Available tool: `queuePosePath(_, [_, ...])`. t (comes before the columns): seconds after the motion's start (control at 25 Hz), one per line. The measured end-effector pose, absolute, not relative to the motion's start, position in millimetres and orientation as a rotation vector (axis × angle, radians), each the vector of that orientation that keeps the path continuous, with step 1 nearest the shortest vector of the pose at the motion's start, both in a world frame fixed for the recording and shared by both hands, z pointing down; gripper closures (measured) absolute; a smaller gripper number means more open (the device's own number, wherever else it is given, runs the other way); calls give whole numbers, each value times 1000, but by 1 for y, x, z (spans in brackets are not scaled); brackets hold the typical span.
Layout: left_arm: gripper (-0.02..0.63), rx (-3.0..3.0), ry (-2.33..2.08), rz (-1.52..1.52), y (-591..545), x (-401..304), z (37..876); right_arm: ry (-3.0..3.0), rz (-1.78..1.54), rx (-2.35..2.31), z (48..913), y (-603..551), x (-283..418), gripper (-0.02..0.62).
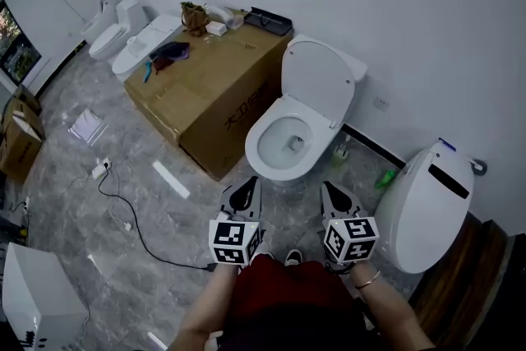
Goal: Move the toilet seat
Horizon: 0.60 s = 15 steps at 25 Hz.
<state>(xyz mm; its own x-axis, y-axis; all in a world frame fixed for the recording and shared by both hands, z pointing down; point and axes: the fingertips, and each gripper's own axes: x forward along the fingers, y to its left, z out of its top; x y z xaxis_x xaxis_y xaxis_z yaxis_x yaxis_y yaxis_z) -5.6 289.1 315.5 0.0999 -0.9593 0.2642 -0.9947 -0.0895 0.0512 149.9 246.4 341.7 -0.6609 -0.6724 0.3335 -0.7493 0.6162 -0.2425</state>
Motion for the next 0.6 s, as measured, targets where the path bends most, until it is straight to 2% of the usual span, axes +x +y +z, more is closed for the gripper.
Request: queuePosePath(0.6, [580, 2104, -1954, 231, 246, -29, 330, -2599, 547, 1266, 352, 196, 154, 580])
